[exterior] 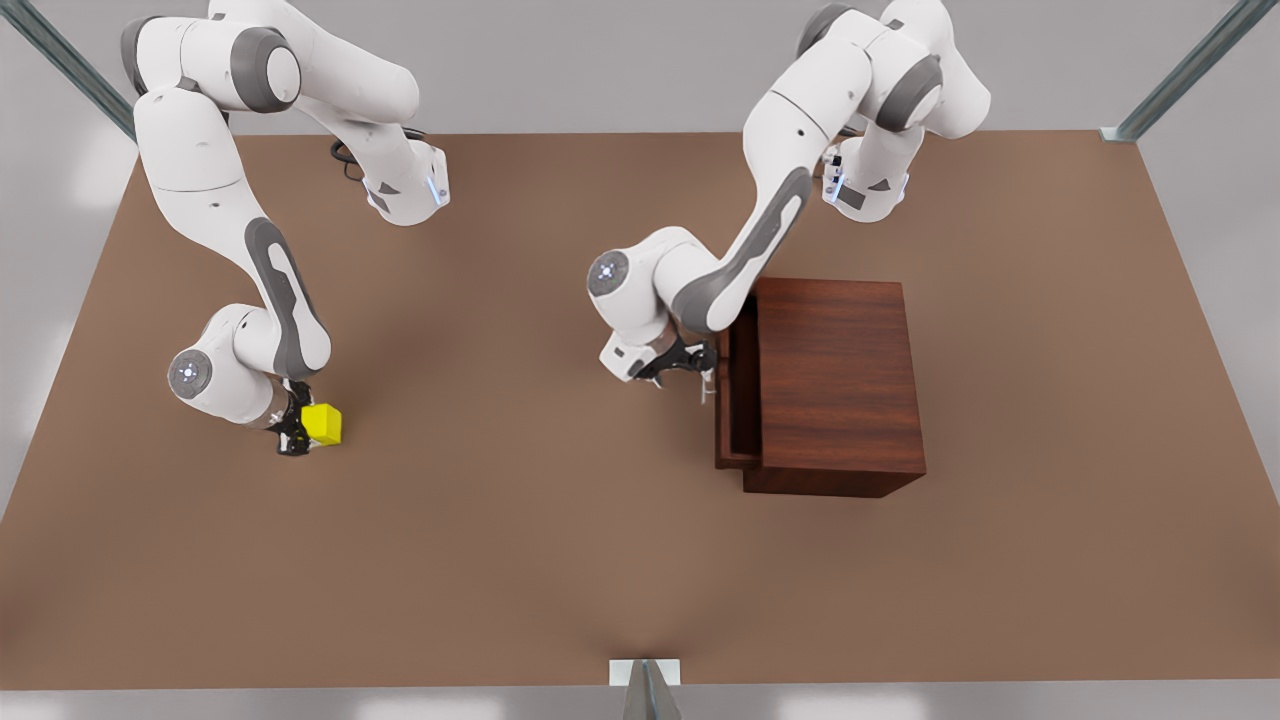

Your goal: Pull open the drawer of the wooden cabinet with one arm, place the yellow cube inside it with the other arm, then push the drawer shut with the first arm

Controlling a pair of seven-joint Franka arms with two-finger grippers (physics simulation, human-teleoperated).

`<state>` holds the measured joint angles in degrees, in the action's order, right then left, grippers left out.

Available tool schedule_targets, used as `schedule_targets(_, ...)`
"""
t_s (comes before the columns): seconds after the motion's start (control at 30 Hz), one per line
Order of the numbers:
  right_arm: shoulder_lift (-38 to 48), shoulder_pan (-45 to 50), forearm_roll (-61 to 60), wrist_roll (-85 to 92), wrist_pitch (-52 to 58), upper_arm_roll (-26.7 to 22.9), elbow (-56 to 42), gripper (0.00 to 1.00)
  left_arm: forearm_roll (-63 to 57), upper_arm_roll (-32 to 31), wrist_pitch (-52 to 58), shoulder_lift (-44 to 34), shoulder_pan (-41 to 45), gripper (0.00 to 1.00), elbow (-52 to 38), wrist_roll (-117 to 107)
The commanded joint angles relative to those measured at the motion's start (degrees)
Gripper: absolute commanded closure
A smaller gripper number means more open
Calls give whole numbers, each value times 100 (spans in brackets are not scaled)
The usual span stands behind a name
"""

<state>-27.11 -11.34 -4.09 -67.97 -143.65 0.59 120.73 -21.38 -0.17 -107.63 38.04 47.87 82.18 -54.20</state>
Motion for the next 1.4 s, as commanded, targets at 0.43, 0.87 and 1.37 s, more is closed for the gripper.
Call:
schedule_targets(0.43, 531, 53, -74, -322, 882, 249, -532, 30, 2, 0, -3, 204, 258, 0, -299, -196)
schedule_targets(0.87, 602, 27, -118, -612, 2244, 249, -1772, 30, 46, -44, -135, 274, 407, 0, -448, -547)
schedule_targets(1.37, 663, 202, -127, -1622, 3449, 846, -2501, 30, 1689, -97, 2290, -1395, -1041, 0, -836, 1613)
